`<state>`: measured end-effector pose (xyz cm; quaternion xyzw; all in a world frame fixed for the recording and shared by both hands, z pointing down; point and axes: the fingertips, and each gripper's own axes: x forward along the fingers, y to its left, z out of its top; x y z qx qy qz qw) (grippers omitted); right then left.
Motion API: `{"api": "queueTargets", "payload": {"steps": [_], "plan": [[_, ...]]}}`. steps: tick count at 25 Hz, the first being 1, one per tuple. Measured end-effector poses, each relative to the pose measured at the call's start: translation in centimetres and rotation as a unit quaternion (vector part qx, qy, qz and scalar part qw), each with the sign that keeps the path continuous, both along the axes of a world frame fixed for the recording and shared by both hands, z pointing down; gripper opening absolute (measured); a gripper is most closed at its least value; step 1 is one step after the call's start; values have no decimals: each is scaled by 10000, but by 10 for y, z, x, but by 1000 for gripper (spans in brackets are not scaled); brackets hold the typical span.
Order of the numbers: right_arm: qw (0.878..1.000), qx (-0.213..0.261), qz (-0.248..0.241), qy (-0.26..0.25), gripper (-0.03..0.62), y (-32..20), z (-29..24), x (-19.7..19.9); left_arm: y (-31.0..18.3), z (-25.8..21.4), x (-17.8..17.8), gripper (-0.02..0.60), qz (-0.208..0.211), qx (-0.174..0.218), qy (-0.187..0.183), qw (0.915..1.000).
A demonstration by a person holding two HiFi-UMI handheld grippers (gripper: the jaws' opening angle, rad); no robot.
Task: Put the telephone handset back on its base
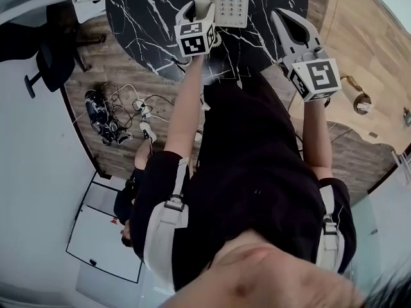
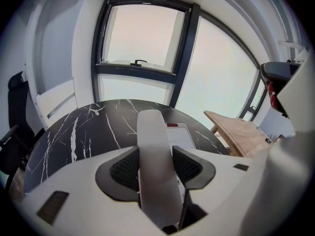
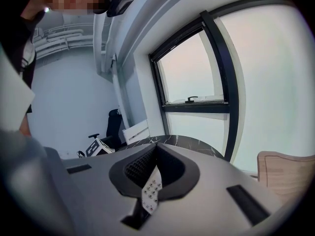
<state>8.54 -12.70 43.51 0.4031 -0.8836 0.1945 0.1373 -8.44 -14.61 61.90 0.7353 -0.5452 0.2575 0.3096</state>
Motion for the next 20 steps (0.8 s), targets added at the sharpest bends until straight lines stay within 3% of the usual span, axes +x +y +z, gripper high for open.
{"api": "queueTargets", "payload": {"steps": [20], "plan": [[9997,-208,-86,88,29,-4,17,-3,-18,36,4,227,-96,-232,-244,9994]]}}
